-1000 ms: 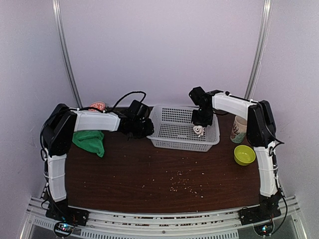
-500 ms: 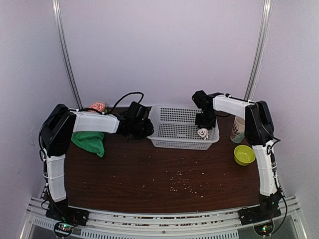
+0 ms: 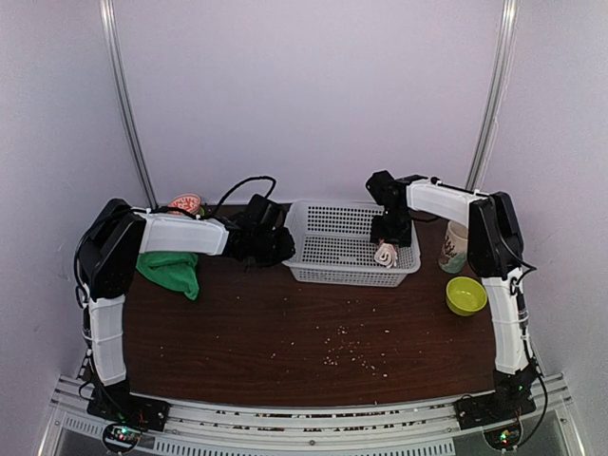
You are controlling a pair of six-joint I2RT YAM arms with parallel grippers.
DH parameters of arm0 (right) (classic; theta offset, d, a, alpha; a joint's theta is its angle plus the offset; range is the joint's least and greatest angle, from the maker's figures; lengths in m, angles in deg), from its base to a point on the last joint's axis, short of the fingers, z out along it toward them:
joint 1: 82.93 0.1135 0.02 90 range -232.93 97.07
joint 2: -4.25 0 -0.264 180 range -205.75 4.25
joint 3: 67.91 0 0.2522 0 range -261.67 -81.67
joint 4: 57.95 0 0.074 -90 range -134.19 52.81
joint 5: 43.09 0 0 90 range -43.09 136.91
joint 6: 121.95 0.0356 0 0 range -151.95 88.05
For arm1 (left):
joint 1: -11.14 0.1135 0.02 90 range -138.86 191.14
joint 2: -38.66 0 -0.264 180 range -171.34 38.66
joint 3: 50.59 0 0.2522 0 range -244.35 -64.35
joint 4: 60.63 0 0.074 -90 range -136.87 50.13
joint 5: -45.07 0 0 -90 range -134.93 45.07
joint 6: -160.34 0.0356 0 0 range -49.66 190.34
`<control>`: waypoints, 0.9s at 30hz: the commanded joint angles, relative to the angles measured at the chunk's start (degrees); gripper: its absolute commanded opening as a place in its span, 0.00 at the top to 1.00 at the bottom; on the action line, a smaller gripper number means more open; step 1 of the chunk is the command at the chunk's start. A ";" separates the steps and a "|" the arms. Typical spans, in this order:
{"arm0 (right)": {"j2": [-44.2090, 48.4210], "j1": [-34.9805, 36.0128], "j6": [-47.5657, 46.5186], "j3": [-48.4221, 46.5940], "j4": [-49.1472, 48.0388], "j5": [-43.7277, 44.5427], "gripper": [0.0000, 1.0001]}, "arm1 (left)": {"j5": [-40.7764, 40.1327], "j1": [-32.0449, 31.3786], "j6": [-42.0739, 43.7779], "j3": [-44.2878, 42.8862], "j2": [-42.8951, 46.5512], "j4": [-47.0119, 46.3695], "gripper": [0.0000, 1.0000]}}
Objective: Roll the towels
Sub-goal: Place the towel in the bin, then adjust the towel in the bin.
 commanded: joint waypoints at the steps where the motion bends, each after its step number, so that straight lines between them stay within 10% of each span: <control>1: 5.21 -0.57 -0.26 -0.70 1.94 3.41 0.32 | -2.00 0.35 0.14 0.29 -0.19 0.57 1.00; 11: 9.87 0.67 -0.68 -1.51 1.63 2.21 0.30 | -2.03 0.33 0.40 -0.36 -0.39 1.43 1.00; 27: -1.59 3.94 0.13 -11.11 -0.54 -9.80 0.54 | -2.26 0.36 0.18 -0.95 -0.28 2.68 1.00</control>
